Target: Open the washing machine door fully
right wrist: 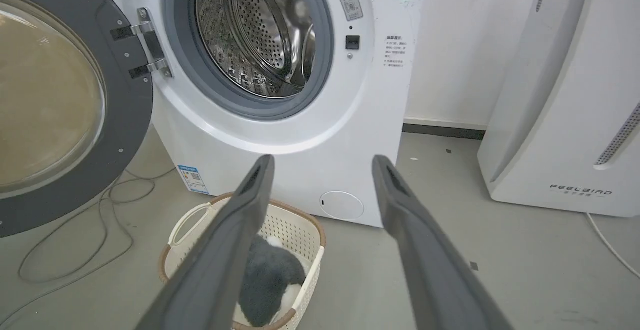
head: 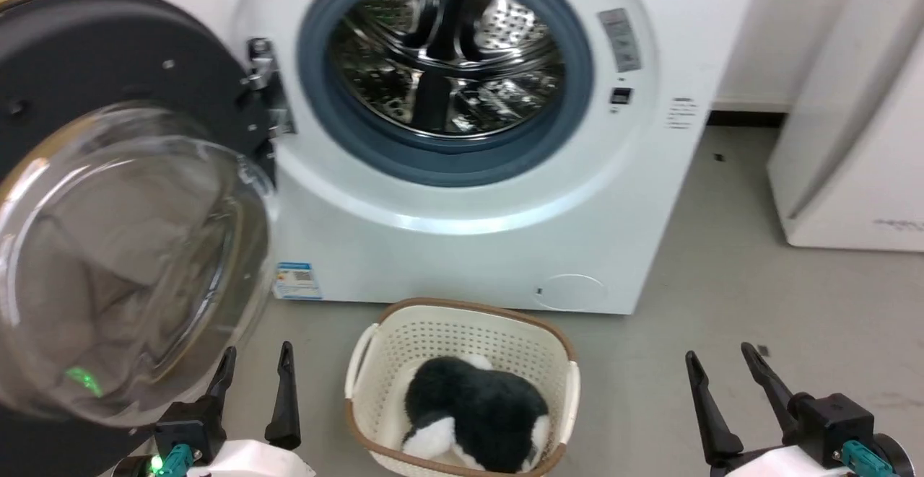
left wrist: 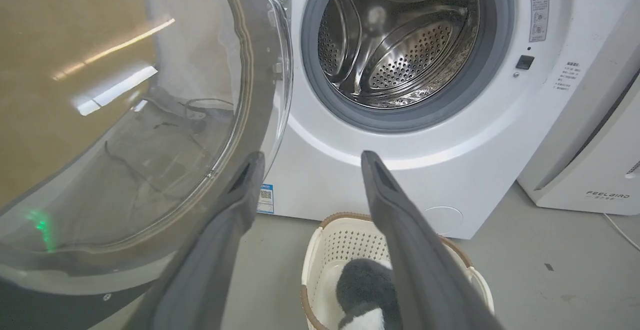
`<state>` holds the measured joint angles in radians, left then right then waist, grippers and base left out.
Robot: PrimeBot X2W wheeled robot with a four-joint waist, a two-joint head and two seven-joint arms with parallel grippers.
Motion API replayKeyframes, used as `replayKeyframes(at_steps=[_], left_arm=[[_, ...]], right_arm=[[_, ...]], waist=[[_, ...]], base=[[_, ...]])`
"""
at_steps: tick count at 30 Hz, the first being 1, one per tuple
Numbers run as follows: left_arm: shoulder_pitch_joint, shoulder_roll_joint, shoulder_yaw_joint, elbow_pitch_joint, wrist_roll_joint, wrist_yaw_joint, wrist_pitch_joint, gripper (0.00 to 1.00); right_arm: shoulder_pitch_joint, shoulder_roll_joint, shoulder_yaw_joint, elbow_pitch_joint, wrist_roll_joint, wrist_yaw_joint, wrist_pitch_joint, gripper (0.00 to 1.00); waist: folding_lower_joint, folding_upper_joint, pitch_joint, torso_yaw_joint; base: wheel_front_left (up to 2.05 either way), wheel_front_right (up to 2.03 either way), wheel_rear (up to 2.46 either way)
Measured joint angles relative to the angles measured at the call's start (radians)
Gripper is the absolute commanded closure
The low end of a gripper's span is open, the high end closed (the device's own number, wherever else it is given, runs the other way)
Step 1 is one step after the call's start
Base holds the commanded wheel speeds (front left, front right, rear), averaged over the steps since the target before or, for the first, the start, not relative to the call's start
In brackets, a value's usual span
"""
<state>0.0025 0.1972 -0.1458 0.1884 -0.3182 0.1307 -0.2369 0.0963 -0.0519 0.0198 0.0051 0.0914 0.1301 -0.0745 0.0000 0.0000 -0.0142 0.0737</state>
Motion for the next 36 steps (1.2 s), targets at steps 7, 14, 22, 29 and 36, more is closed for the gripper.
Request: replayKeyframes(at_steps=[7, 14, 22, 29, 36], left_arm=[[0.003, 0.001, -0.012, 0.024, 0.010, 0.004, 0.000, 0.00], [0.003, 0.008, -0.029, 0.037, 0.019, 0.007, 0.000, 0.00], [0.003, 0.008, -0.032, 0.041, 0.020, 0.007, 0.000, 1.00], [0.003, 0.002, -0.027, 0.035, 0.028, 0.002, 0.009, 1.00], [0.003, -0.003, -0.017, 0.022, 0.044, -0.004, 0.022, 1.00]], right_arm=[[0.000, 0.000, -0.001, -0.014, -0.012, 0.000, 0.009, 0.00], [0.000, 0.000, 0.000, -0.023, -0.014, 0.000, 0.017, 0.00], [0.000, 0.000, 0.000, -0.022, -0.014, 0.000, 0.017, 1.00], [0.000, 0.000, 0.000, -0.021, -0.014, 0.000, 0.019, 1.00], [0.000, 0.000, -0.001, -0.021, -0.014, 0.000, 0.021, 1.00]], waist=[[0.0000, 0.0000, 0.008, -0.037], [0.0000, 0.0000, 0.012, -0.042], [0.0000, 0.0000, 0.013, -0.049], [0.0000, 0.0000, 0.013, -0.050], [0.0000, 0.0000, 0.013, -0.051]], base=[[0.00, 0.00, 0.00], [0.00, 0.00, 0.00], [0.00, 0.00, 0.00], [0.00, 0.00, 0.00], [0.00, 0.00, 0.00]])
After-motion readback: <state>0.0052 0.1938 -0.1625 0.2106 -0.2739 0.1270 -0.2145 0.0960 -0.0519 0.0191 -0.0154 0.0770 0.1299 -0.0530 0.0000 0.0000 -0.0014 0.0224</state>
